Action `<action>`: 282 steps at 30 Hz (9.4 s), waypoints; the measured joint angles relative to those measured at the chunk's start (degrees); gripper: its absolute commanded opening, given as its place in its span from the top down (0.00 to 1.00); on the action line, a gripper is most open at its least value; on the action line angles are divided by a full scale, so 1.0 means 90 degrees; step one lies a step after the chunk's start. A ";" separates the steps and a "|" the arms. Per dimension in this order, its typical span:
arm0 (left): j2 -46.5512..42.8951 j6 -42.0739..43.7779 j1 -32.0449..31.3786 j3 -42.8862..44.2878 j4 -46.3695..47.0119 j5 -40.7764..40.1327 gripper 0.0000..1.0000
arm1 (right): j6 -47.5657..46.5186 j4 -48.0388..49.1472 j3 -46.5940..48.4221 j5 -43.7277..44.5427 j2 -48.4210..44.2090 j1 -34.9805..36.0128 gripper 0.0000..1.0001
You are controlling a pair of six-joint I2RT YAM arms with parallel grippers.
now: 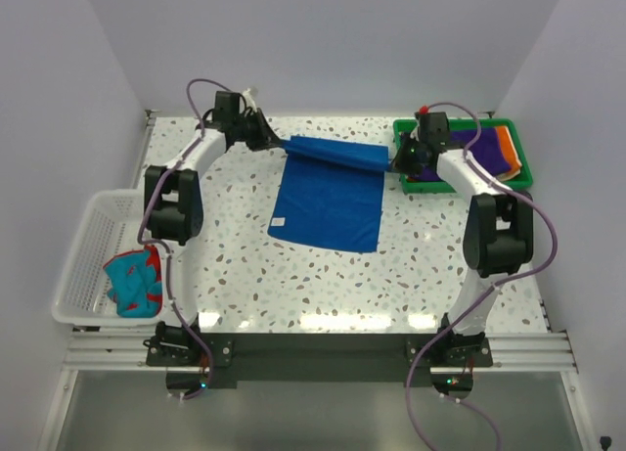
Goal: Fold and stack the towels
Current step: Fold the towel
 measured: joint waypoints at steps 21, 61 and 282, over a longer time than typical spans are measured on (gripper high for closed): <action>-0.1717 0.1141 -0.0066 -0.1982 -0.1933 -0.0644 0.93 | 0.0206 -0.0940 -0.1809 -0.0398 -0.1651 0.0595 1.00; -0.2963 0.1241 -0.0692 -0.5093 -0.1005 -0.1564 0.91 | 0.0384 0.0192 -0.4119 -0.0321 -0.1960 0.0794 1.00; 0.0189 0.8386 -0.1234 -0.0061 -0.4286 -0.1302 0.79 | -0.6545 -0.5527 0.3609 -0.0733 0.3198 0.1290 1.00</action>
